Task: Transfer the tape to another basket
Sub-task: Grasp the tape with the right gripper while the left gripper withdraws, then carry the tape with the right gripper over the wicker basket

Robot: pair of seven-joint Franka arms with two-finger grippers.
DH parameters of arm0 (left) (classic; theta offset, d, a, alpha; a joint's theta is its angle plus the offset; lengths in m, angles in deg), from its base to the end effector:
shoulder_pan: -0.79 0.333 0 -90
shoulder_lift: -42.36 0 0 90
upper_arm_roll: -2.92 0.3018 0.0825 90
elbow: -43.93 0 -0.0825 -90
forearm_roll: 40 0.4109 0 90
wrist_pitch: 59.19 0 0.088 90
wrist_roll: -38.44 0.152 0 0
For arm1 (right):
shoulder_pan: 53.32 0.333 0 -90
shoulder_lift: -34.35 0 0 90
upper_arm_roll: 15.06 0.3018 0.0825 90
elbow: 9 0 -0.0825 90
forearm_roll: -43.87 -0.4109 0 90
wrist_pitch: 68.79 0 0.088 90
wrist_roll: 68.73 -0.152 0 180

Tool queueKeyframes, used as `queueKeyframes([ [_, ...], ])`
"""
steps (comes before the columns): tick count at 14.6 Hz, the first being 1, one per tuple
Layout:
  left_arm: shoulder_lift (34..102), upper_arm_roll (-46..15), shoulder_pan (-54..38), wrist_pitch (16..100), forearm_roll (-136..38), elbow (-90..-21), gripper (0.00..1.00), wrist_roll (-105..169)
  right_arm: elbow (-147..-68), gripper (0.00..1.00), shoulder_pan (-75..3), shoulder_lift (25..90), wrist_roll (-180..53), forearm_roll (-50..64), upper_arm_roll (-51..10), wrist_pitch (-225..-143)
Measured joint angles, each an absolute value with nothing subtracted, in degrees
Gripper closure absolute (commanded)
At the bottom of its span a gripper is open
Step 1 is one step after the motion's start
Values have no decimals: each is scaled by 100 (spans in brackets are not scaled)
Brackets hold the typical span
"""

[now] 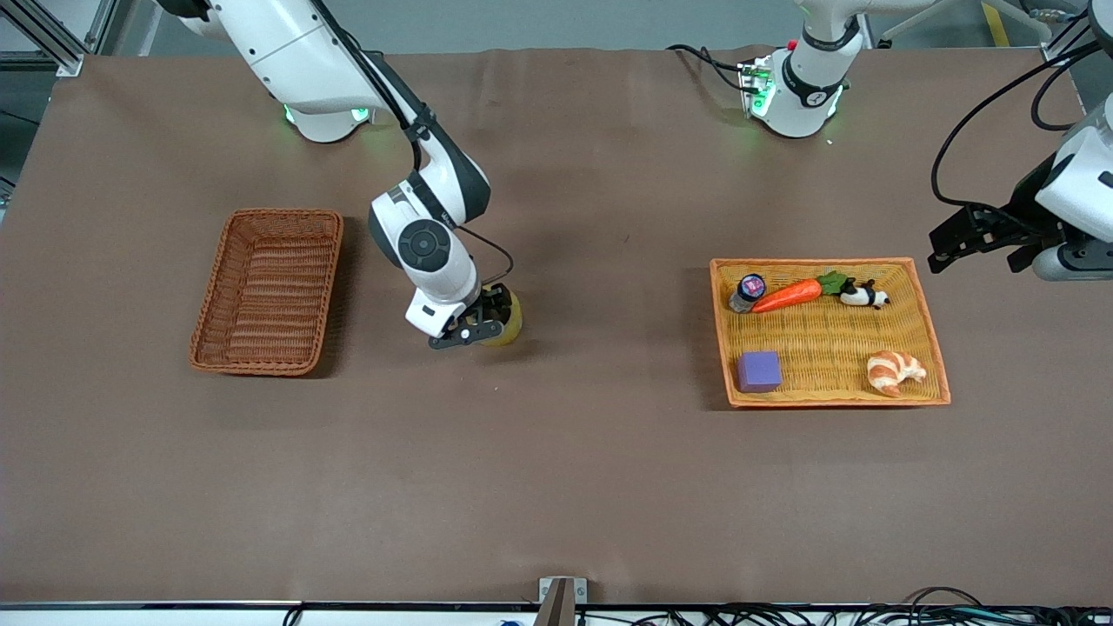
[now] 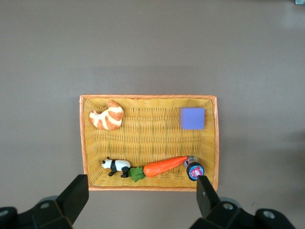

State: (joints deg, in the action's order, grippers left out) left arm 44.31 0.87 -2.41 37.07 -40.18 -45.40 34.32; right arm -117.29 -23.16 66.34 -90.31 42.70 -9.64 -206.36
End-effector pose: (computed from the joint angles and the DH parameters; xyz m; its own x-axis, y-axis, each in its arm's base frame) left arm 0.6037 -0.0556 0.5613 0.9961 -0.0189 0.0863 -0.0199 -0.9997 0.0106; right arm 0.5170 0.3723 0.1275 0.9744 0.2150 -0.0660 0.2126 -0.9763 -0.0417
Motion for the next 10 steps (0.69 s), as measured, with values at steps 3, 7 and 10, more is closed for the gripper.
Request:
queueKeyframes([
  [3, 4431, 92, -247, 3463, -4018, -4537, 0, 3508, -11754, 55, -2266, 6790, -9103, 4306, -964, -20799],
  [7, 4431, 92, -268, 3389, -4018, -4539, 0, 3510, -11746, 100, -2265, 6887, -9418, 4474, -990, -20833],
  [10, 4431, 91, -269, 3370, -4018, -4539, 0, 3561, -11673, 100, -2272, 6887, -9683, 4511, -1017, -20706],
])
